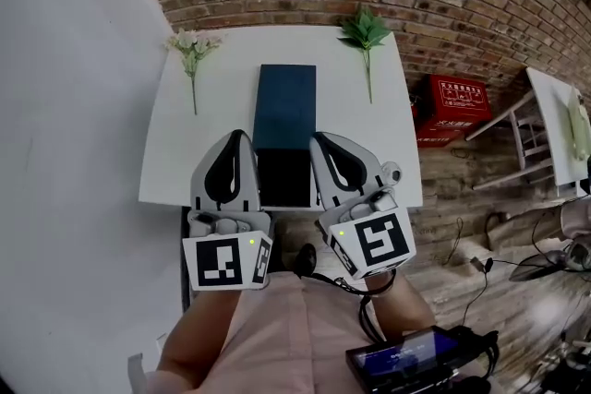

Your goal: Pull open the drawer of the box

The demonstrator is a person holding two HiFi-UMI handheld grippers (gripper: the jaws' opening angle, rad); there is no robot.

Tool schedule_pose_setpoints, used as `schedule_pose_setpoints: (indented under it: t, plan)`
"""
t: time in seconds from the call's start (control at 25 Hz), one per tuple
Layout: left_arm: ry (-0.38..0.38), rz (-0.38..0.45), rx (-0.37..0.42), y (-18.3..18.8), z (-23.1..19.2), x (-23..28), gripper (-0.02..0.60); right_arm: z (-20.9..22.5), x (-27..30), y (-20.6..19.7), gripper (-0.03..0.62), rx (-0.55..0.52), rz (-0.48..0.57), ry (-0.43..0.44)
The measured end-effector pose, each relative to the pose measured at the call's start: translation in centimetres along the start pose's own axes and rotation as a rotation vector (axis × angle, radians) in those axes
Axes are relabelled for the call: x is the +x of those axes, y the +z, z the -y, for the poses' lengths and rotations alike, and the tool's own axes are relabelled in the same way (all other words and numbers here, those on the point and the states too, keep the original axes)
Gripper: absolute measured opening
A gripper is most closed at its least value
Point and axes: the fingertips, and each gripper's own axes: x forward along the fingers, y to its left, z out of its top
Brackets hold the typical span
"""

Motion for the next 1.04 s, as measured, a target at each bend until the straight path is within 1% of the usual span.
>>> schedule_pose_setpoints:
  t: [0.12, 0.32, 0.52, 1.04]
  plan:
    - [-0.004, -0.001, 0.002, 0.0, 0.4, 0.1, 0.003, 0.1, -0.1, 0.1, 0.003, -0.020, 0.001, -0.009]
    - [-0.012, -0.004, 0.002, -0.3, 0.6, 0.2, 0.003, 0.1, -0.1, 0.3, 0.003, -0.010, 0.019, -0.019]
    - [-0.020, -0.006, 0.002, -0.4, 0.7, 0.1, 0.003, 0.1, -0.2, 0.5, 0.003, -0.026, 0.026, -0.030]
    - [-0.027, -0.012, -0.006, -1.0, 0.2, -0.6, 0.003, -0.7, -0.3, 0.3, 0.003, -0.036, 0.027, -0.034]
